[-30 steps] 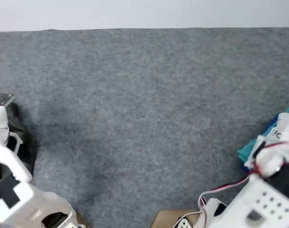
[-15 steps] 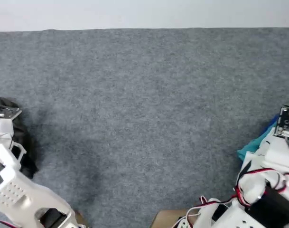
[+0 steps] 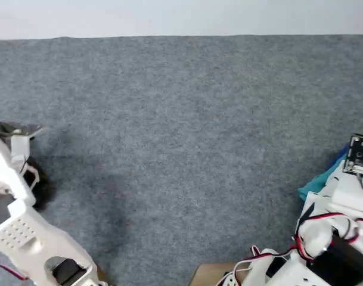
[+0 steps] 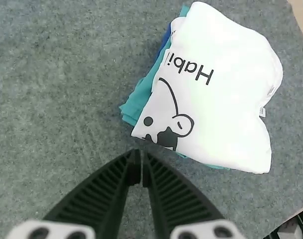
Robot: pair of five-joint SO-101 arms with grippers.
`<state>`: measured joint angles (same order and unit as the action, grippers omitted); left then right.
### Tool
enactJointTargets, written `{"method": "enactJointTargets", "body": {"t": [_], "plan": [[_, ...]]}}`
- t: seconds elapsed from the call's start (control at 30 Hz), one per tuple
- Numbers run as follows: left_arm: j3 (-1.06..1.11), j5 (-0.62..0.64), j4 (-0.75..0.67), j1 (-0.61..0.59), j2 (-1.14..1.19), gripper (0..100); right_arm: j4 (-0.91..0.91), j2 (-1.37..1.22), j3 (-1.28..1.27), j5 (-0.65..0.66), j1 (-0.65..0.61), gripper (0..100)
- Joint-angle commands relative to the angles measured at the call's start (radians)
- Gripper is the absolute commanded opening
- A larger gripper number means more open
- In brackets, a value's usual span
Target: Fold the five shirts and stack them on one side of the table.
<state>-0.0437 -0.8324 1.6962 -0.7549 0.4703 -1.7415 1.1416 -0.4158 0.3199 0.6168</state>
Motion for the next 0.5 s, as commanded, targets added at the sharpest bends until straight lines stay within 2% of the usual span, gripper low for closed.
{"method": "enactJointTargets", "body": {"t": [0.0,0.1,0.2,0.47], "plan": [[-0.09,0.023,0.057,0.034,-0.055,0,-0.015,0.01,0.006,0.005,-0.007,1.1],[-0.082,0.075,0.055,0.094,-0.164,0,-0.015,0.01,0.006,0.005,-0.007,1.1],[-0.044,0.15,0.055,0.203,-0.302,0,-0.015,0.01,0.005,-0.021,-0.008,1.1],[-0.008,0.416,0.055,0.605,-0.577,0,-0.013,0.005,0.005,-0.061,-0.012,1.1]]}}
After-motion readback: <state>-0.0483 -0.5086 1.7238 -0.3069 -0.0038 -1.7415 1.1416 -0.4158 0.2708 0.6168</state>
